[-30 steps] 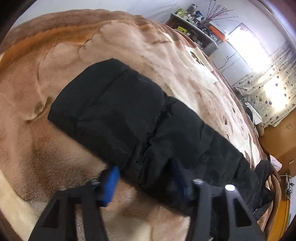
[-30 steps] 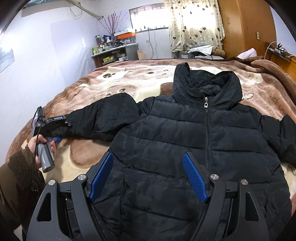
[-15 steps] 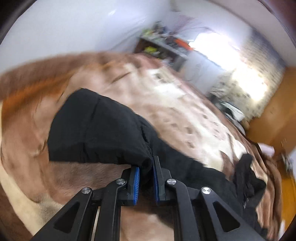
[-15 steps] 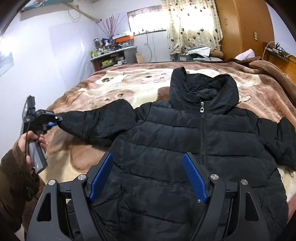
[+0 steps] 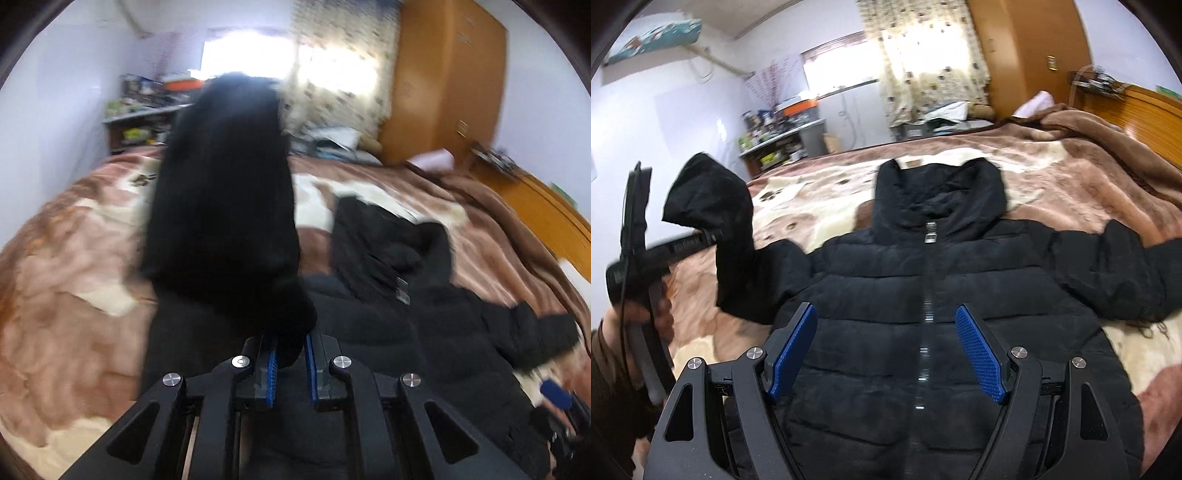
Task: Fold large clothes
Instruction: 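Fold the held sleeve across the jacket body with the left tool, then open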
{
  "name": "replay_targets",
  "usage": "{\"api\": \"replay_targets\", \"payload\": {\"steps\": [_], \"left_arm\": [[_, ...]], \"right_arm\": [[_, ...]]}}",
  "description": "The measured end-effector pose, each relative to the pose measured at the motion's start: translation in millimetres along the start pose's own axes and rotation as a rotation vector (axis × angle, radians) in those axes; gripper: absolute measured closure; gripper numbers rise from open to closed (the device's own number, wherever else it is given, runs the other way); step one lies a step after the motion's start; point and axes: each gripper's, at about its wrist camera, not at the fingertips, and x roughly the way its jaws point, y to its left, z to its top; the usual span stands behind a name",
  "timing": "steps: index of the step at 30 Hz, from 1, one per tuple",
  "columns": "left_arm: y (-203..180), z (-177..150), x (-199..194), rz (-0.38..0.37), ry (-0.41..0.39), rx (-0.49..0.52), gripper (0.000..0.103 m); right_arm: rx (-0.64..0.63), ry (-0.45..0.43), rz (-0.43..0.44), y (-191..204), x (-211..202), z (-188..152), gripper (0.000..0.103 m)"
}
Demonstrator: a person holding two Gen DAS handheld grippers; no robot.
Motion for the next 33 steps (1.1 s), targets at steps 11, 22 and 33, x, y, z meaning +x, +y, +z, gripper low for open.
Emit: {"api": "replay_targets", "payload": {"steps": [11,22,33], "left_arm": [[-74,-41,61,-0.101,0.2,0.065,0.085],[-42,-53,44,-0.195,0.203,0.162,0.031],[49,-48,19,-0.059,0.172,-0.016,0.022]], "right_arm": [[0.077,0.009,-0.097,-59,-1,1,0.026],[0.061,0.134,0.03,-57,61,7,0.025],[0.065,0.285,0.174,-15,164,10,0.025]]}}
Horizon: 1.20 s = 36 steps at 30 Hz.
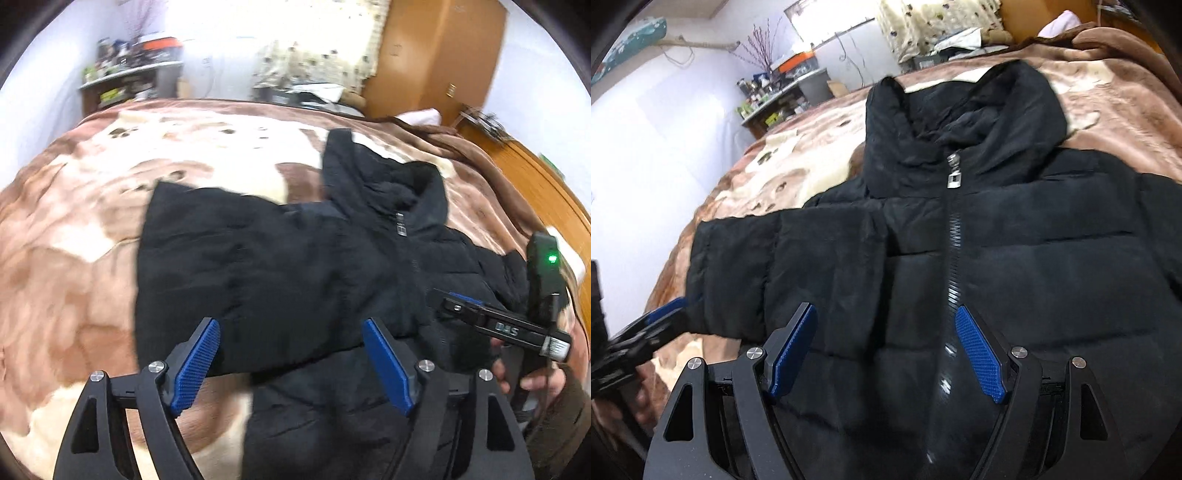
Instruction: Fold large clothes
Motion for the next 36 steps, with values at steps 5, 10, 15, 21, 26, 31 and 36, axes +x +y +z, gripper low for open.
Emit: {"api": "replay_targets", "payload": {"steps": [5,10,15,21,26,31,36], "left_arm": [[27,-7,-3,0.041,-0.005,-0.058,0.015],[46,-9,2,0.092,-0.012,-0.121,0.015],[53,-8,3,0.16,-0.028,-0.165,0.015],[52,-4,2,0.172,-0.035,-0.164,0.015],[39,2,-3,0.164,-0.051,-0.158,0.015],[20,7,-1,0.165,-0.065,-0.139,0.015],[-2,16,7,0.15,-0.077,-0.116,0.015]], "right_arm": [[-0.061,0.03,-0.002,15,31,8,0.025],[-0.057,-0.003,0.012,19,34,10,0.046],[-0.013,-0.028,0.047,15,29,11,0.096],[0.016,-0.086,0.068,11,4,16,0.101],[0.007,-0.164,0.033,1,-36,26,0.101],[0.034,-0.205,-0.043,-23,-67,28,0.101],[0.098,-0.24,-0.096,-54,-93,21,0.101]]}}
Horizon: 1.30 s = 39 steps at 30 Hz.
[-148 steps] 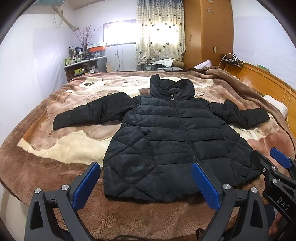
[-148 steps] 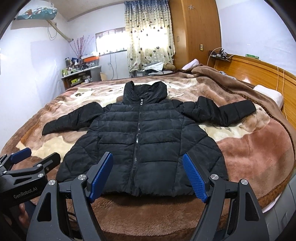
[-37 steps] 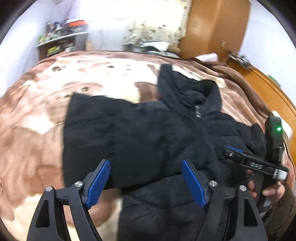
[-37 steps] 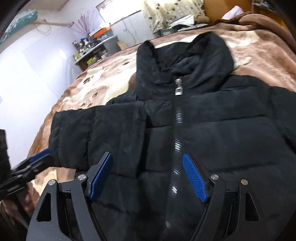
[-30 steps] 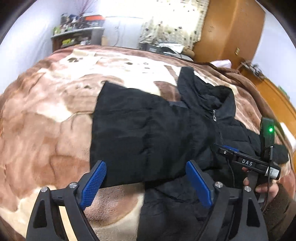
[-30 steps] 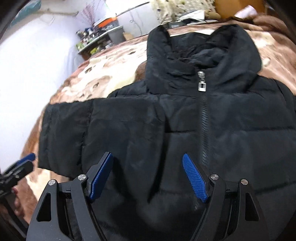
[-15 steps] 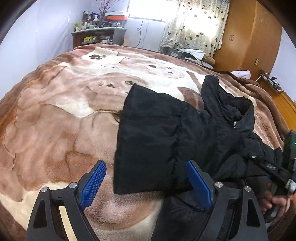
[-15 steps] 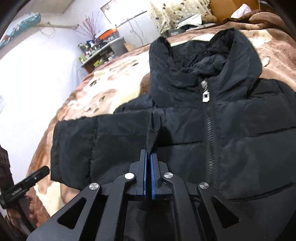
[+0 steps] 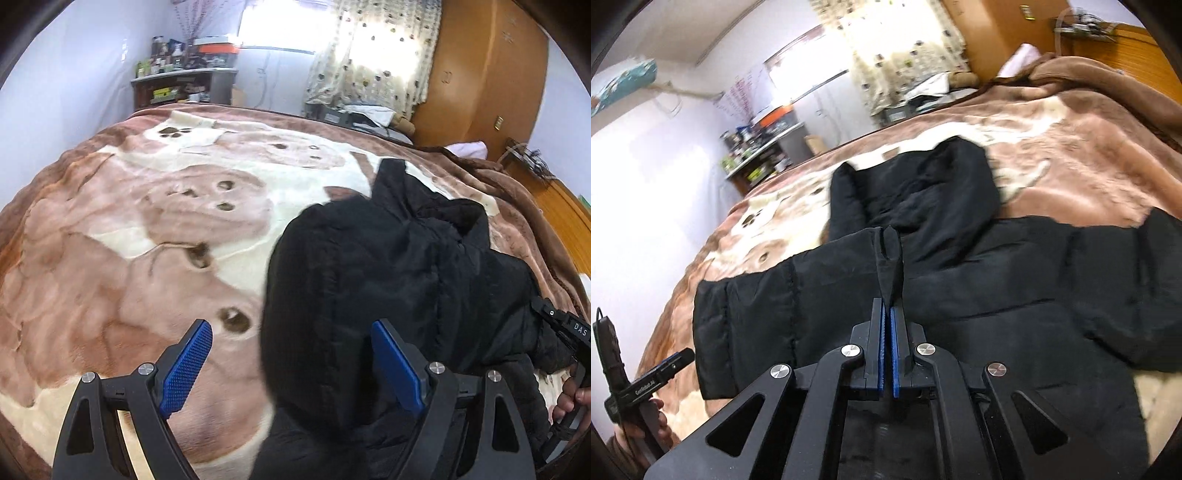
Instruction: Fold large clothes
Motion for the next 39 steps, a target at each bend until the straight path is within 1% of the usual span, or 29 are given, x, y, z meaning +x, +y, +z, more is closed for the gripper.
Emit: {"api": "replay_targets", "payload": {"steps": [3,6,9,11,14,15,16,18,22,24,26,27,30,31,32,33,34,35,37,38,39], "left_arm": [[-15,3,8,0.005,0.001,0.016,0.015],[-34,4,22,0.016,0.019,0.054,0.015],[-50,3,40,0.015,0.056,0.104,0.015],[-56,2,56,0.036,0.095,0.123,0.015],[-54,0,74,0.083,0.129,0.086,0.015],[-52,-2,78,0.082,0.137,0.073,0.015],[-51,-3,83,0.083,0.15,0.072,0.015],[-50,-6,94,0.119,0.193,0.085,0.015],[-43,-9,106,0.103,0.22,0.059,0.013],[-42,-10,106,0.091,0.216,0.052,0.012],[-42,-11,109,0.098,0.214,0.069,0.009],[-42,-12,112,0.102,0.229,0.077,0.008],[-39,-11,113,0.092,0.241,0.039,0.008],[-38,-11,111,0.087,0.243,0.029,0.008],[-39,-10,107,0.086,0.23,0.022,0.008],[-40,-10,102,0.083,0.213,0.026,0.008],[-42,-11,96,0.082,0.192,0.037,0.008],[-45,-12,90,0.086,0.173,0.046,0.009],[-50,-13,80,0.071,0.153,0.056,0.009],[-52,-14,76,0.06,0.145,0.05,0.009],[-54,-15,72,0.05,0.142,0.043,0.009]], "right_arm": [[0.012,0.0,-0.04,-22,-7,2,0.101],[0.025,-0.002,-0.078,-39,-13,3,0.101],[0.024,0.012,-0.109,-49,-17,0,0.101],[0.006,0.026,-0.14,-54,-15,-1,0.101],[0.007,0.066,-0.178,-63,-5,-6,0.101],[0.01,0.08,-0.183,-65,0,-7,0.101],[0.009,0.093,-0.196,-67,4,-9,0.101],[-0.004,0.117,-0.229,-71,13,-12,0.101],[-0.028,0.156,-0.271,-75,30,-20,0.1],[-0.026,0.161,-0.286,-78,35,-21,0.1],[-0.033,0.171,-0.304,-79,39,-23,0.095],[-0.035,0.174,-0.309,-80,40,-25,0.095],[-0.054,0.202,-0.335,-78,44,-24,0.087],[-0.051,0.195,-0.344,-77,39,-22,0.086],[-0.043,0.164,-0.351,-75,31,-20,0.086],[-0.045,0.1,-0.349,-70,17,-18,0.086],[-0.061,0.065,-0.342,-64,9,-17,0.083],[-0.094,0.035,-0.329,-55,2,-17,0.076],[-0.14,0.032,-0.275,-41,-2,-18,0.067],[-0.158,0.054,-0.224,-34,2,-21,0.066],[-0.185,0.087,-0.209,-28,11,-25,0.066]]}}
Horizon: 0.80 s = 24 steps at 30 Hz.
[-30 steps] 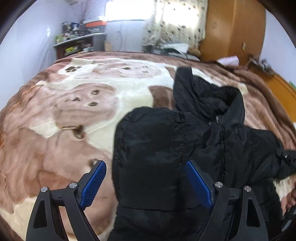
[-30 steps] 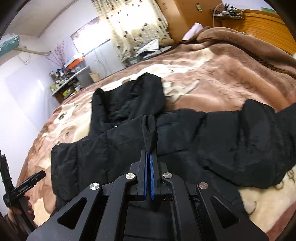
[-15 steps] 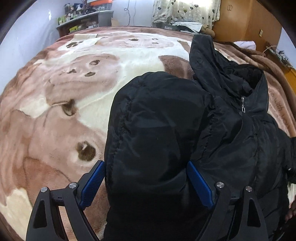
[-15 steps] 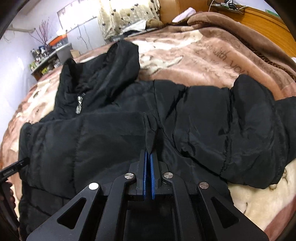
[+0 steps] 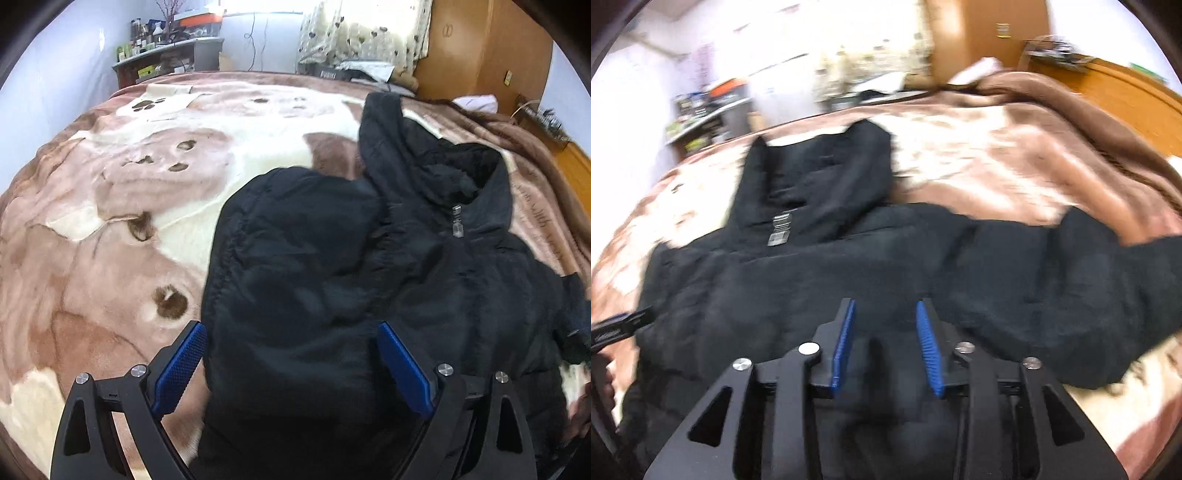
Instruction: Fold large clothes
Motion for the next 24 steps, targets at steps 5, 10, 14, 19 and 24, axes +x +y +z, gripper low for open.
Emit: {"api": "replay_targets", "payload": {"steps": [5,10,14,19,24], "left_arm": [[-9,-7,-15,-0.06,0.015,-0.022,0.009],[-27,-17,-31,-0.089,0.024,0.005,0.009],[-45,-20,-46,-0.138,0.012,0.016,0.009],[-76,-27,-63,-0.194,0.002,0.056,0.009],[-110,-36,-68,-0.25,0.019,0.079,0.009]], "right_arm": [[-0.06,0.148,-0.054,11,38,-14,0.066],[0.033,0.107,-0.017,-8,11,-7,0.066],[0.091,0.035,-0.042,-39,-27,-2,0.065],[0.209,-0.037,-0.114,-103,-72,-9,0.053],[0.397,-0.112,-0.244,-186,-110,-35,0.05]]}}
